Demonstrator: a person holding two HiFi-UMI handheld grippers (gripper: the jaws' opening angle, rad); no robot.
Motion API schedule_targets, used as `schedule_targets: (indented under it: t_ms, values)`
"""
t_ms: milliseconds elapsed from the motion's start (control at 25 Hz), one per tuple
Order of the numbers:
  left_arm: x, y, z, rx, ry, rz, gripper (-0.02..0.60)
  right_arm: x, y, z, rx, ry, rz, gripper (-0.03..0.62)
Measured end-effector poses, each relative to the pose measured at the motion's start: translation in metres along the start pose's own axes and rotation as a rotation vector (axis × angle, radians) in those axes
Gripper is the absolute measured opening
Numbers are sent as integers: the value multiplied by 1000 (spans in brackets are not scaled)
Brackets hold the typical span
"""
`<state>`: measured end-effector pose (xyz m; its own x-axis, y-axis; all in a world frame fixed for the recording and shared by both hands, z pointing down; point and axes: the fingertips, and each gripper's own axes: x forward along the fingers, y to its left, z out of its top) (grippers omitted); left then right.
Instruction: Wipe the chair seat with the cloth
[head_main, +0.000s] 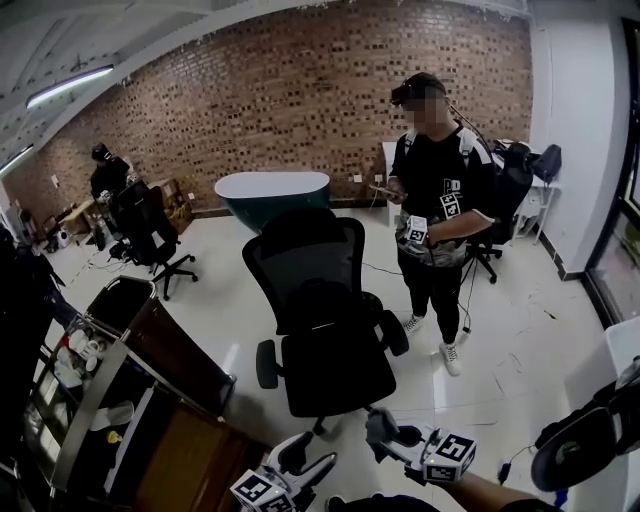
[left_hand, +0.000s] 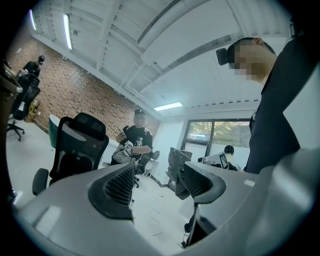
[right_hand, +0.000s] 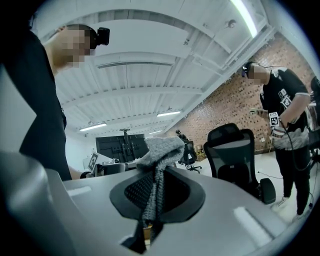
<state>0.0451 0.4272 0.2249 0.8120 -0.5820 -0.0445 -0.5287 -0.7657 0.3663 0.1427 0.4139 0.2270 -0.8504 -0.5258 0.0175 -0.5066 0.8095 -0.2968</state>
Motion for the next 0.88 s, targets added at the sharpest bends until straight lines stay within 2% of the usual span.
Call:
schedule_targets:
  t_ms: [440,880]
  values:
    - [-43,-12,11,35,-14,-8,333,12,46,12,-42,-18,12,29]
    - [-64,-23,18,58,-23,-18,334,7,66,13,-78,-15,11,29]
